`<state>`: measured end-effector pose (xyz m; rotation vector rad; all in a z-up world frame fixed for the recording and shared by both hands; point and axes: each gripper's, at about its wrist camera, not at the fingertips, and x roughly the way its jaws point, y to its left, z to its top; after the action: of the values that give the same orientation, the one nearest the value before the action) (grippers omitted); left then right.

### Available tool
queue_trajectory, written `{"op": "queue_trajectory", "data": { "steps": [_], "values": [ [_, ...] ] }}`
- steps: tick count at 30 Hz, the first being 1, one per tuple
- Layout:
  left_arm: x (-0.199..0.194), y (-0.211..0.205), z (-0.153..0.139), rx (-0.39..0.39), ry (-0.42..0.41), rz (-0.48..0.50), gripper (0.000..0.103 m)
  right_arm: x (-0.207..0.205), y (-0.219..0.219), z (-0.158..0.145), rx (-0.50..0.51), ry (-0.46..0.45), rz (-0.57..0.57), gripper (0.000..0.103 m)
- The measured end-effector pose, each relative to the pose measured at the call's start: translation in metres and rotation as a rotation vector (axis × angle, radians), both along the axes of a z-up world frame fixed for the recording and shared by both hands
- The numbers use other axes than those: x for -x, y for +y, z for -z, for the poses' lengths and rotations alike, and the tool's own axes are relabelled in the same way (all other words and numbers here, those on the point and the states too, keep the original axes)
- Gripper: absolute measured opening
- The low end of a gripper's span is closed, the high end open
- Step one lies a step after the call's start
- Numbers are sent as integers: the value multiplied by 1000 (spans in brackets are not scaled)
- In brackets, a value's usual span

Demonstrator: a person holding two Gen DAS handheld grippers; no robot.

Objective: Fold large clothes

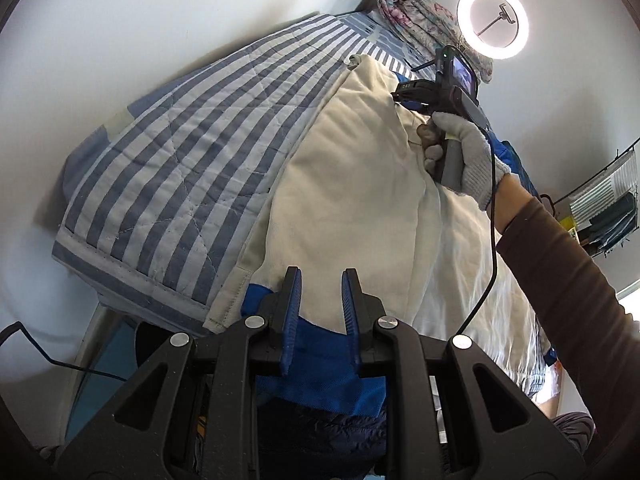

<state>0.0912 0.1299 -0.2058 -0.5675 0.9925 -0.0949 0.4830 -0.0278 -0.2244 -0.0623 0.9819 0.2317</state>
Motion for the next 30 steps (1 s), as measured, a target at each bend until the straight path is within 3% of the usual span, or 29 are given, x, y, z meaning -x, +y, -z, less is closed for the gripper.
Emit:
{"op": "queue_trajectory", "data": {
  "steps": [4,7,11,14,16,18,20,24,30],
  "values": [
    [6,1,-8,-16,-28,-2,18,17,3,-18,-29,-3,-46,27],
    [10,4,-14,-12,-52,-5,18,48,19,-30,-55,-14,-157,27],
    [13,6,-17,-15,-63,-15,18,77,51,-15,-11,36,-256,26],
    [16,9,-18,-10,-59,-14,18,86,66,1,38,30,-246,28],
    [19,12,-21,-9,-69,-20,19,90,66,-3,18,41,-233,28],
    [22,17,-25,-8,-84,-32,37,101,58,-14,-56,71,-233,28],
    [25,24,-27,6,-97,-48,45,132,49,-34,-111,54,-254,28],
    [25,35,-25,45,-87,-42,45,200,32,-56,-177,63,-353,28],
    [24,47,-15,107,-27,-47,45,305,27,-54,-236,115,-493,28]
  ]
}}
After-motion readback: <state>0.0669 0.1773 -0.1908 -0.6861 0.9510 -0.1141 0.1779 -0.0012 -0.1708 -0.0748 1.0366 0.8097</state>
